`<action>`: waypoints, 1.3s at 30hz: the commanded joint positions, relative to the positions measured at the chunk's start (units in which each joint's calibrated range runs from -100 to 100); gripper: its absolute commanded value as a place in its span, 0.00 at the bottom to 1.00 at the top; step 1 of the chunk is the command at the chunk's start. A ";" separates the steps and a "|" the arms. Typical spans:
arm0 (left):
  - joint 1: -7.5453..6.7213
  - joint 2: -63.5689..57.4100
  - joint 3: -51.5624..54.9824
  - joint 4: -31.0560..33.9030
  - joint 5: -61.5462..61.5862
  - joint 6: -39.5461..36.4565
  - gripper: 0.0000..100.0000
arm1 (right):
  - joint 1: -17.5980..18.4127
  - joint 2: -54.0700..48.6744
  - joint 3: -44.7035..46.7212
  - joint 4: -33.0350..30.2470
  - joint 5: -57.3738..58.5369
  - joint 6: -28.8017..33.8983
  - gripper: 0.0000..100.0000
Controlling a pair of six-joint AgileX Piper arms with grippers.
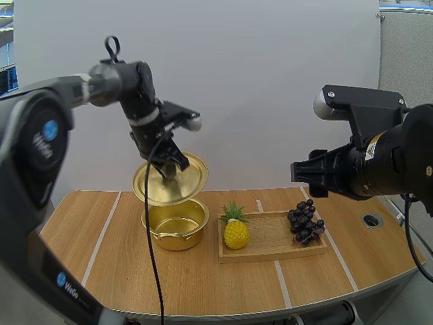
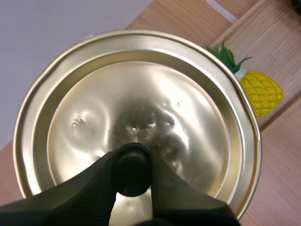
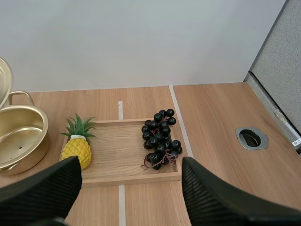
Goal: Open the pot, put the grape inside, and close it
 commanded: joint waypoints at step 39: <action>-0.11 -34.61 -40.42 22.83 -17.25 -19.23 0.00 | 0.11 -0.12 -0.31 -0.27 0.00 0.21 1.00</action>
